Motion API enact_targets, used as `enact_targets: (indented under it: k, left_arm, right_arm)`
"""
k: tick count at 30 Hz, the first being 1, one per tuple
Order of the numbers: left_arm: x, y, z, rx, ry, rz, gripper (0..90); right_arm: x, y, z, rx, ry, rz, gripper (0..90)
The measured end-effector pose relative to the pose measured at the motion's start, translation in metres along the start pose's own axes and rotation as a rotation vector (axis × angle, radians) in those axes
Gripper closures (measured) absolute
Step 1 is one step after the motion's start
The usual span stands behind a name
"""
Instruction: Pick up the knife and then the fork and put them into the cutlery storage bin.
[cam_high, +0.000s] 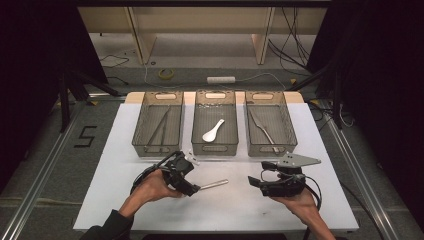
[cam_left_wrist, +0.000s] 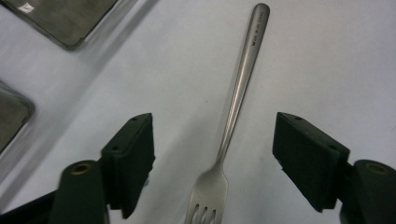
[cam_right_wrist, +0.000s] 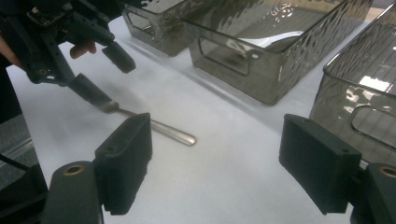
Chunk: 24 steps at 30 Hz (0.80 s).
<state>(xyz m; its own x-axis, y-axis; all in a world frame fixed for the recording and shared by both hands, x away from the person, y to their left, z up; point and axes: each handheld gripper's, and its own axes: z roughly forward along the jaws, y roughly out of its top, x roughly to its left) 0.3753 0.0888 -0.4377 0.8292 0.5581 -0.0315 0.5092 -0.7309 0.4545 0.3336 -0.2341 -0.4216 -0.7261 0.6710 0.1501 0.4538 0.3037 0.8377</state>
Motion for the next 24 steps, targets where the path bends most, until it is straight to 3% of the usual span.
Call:
enact_targets:
  k: [9, 18, 24]
  left_arm:
    - [-0.004, 0.009, 0.013, 0.087, -0.033, 0.033, 48.4]
    - [-0.005, 0.014, 0.027, 0.118, -0.049, 0.049, 63.4]
    - [-0.007, 0.016, 0.032, 0.143, -0.059, 0.08, 70.2]
  right_arm:
    - [0.003, -0.002, 0.002, 0.018, 0.013, -0.008, 26.3]
    - [0.005, -0.003, 0.004, 0.023, 0.019, -0.014, 26.5]
    - [0.005, -0.003, 0.005, 0.029, 0.025, -0.018, 26.5]
